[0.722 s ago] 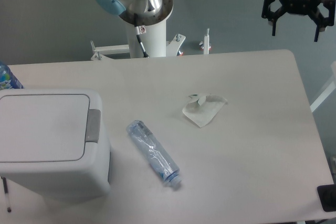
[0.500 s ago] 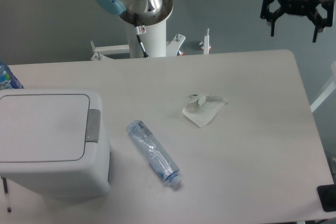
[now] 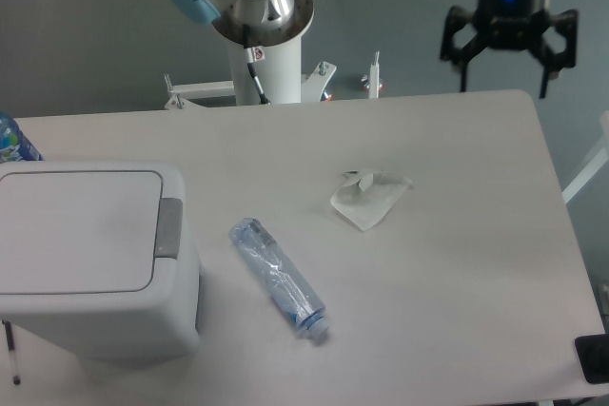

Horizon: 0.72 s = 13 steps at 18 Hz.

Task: Open the trash can
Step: 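Move the open gripper down toward the white trash can lid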

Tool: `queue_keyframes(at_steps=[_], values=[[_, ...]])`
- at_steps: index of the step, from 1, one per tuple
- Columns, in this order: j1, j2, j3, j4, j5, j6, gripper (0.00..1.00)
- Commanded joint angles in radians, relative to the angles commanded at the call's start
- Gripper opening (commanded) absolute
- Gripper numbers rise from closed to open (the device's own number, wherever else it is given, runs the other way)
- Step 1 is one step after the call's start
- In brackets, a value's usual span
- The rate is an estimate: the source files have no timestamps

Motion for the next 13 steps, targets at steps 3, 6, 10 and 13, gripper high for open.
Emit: queue_keyframes(at_steps=[3, 6, 10, 13], values=[[-0.081, -0.006, 0.002, 0.002, -0.002, -0.135, 1.00], [-0.143, -0.011, -0.005, 0.000, -0.047, -0.302, 1.00], [-0.181, -0.018, -0.021, 0.000, -0.224, -0.490, 1.00], [-0.221, -0.043, -0.018, 0.003, -0.256, -0.536, 1.00]])
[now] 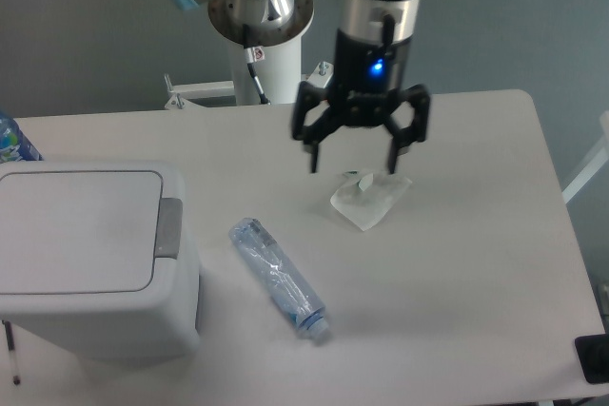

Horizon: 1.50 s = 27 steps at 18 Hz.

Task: Open the trash can
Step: 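Move the open gripper down toward the white trash can lid, then lower the gripper onto the trash can lid's edge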

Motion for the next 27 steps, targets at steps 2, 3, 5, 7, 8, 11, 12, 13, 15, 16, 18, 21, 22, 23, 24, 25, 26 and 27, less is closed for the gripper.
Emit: queue_keyframes(at_steps=[2, 3, 5, 7, 8, 11, 12, 13, 15, 16, 18, 21, 22, 23, 24, 25, 26, 27], values=[[-0.028, -0.012, 0.002, 0.009, 0.000, -0.005, 1.00], [-0.037, -0.018, 0.002, 0.011, -0.002, -0.011, 1.00], [-0.061, -0.031, 0.008, 0.021, -0.003, -0.025, 1.00], [-0.089, -0.048, 0.008, 0.055, -0.002, -0.049, 1.00], [-0.094, -0.052, 0.008, 0.076, -0.002, -0.066, 1.00], [-0.124, -0.077, 0.015, 0.129, -0.002, -0.126, 1.00], [-0.128, -0.093, 0.029, 0.138, 0.000, -0.158, 1.00], [-0.135, -0.101, 0.038, 0.144, 0.000, -0.175, 1.00], [-0.154, -0.107, 0.038, 0.149, 0.000, -0.178, 1.00], [-0.155, -0.107, 0.037, 0.149, 0.002, -0.178, 1.00], [-0.157, -0.107, 0.032, 0.150, 0.000, -0.178, 1.00], [-0.157, -0.107, 0.026, 0.150, 0.002, -0.178, 1.00], [-0.157, -0.107, 0.026, 0.149, 0.003, -0.178, 1.00], [-0.157, -0.107, 0.023, 0.150, 0.003, -0.178, 1.00], [-0.157, -0.107, 0.020, 0.150, 0.003, -0.178, 1.00], [-0.157, -0.106, 0.014, 0.153, 0.003, -0.178, 1.00], [-0.158, -0.106, 0.011, 0.155, 0.003, -0.178, 1.00], [-0.158, -0.106, 0.011, 0.153, 0.003, -0.178, 1.00]])
